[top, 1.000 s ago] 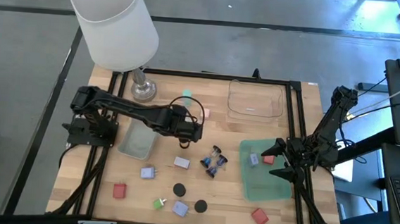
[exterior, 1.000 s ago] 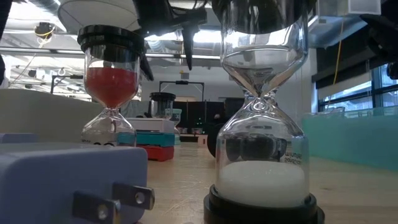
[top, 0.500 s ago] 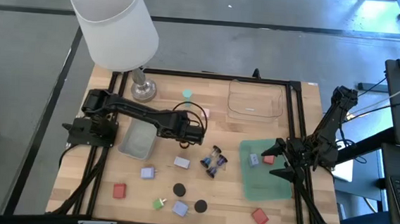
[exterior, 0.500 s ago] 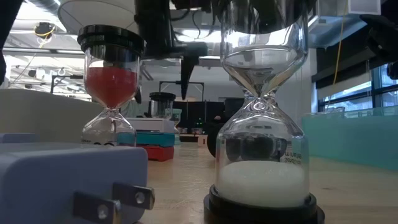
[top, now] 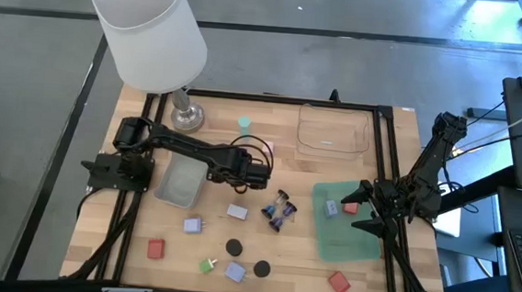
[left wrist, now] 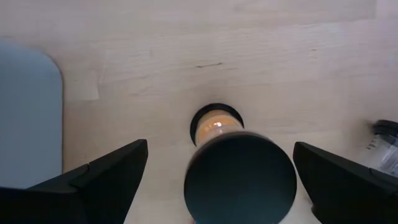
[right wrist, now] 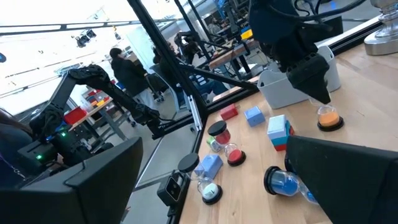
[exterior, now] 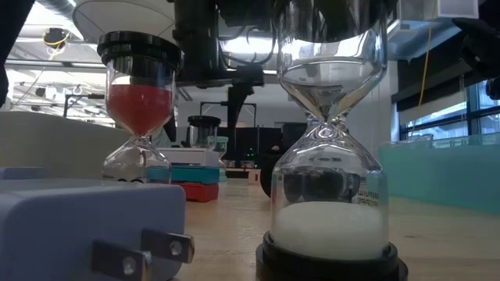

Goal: Pick & Place Office items
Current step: Put the orange hourglass into the gray bin

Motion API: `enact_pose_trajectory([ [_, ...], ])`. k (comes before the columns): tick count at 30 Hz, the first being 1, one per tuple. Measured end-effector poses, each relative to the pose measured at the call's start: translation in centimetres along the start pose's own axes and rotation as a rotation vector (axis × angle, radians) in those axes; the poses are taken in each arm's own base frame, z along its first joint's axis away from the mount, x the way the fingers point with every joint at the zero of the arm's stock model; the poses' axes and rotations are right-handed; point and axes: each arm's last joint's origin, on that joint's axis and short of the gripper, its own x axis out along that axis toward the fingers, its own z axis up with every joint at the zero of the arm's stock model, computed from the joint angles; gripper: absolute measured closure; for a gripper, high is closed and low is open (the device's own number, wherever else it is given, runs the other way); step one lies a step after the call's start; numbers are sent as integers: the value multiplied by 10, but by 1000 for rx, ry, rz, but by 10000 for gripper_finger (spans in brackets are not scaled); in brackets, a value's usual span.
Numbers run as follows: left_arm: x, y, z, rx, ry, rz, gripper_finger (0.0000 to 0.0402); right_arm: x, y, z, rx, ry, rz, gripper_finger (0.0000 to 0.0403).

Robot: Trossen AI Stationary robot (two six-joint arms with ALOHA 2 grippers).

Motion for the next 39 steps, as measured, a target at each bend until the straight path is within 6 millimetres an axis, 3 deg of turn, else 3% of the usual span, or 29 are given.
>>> enact_pose_trajectory([
  [9,0,0,2,-87,-43,1,56,0,0,0,0,0,0,3],
  [20,0,0,2,-106,-36,1,192,0,0,0,0,0,0,3],
  [29,-2,2,2,-112,-25,11,198,0,0,0,0,0,0,3],
  [32,-16,4,8,-80,-30,38,198,0,0,0,0,0,0,3],
  [39,-83,17,27,25,-182,89,198,0,0,0,0,1,0,3],
])
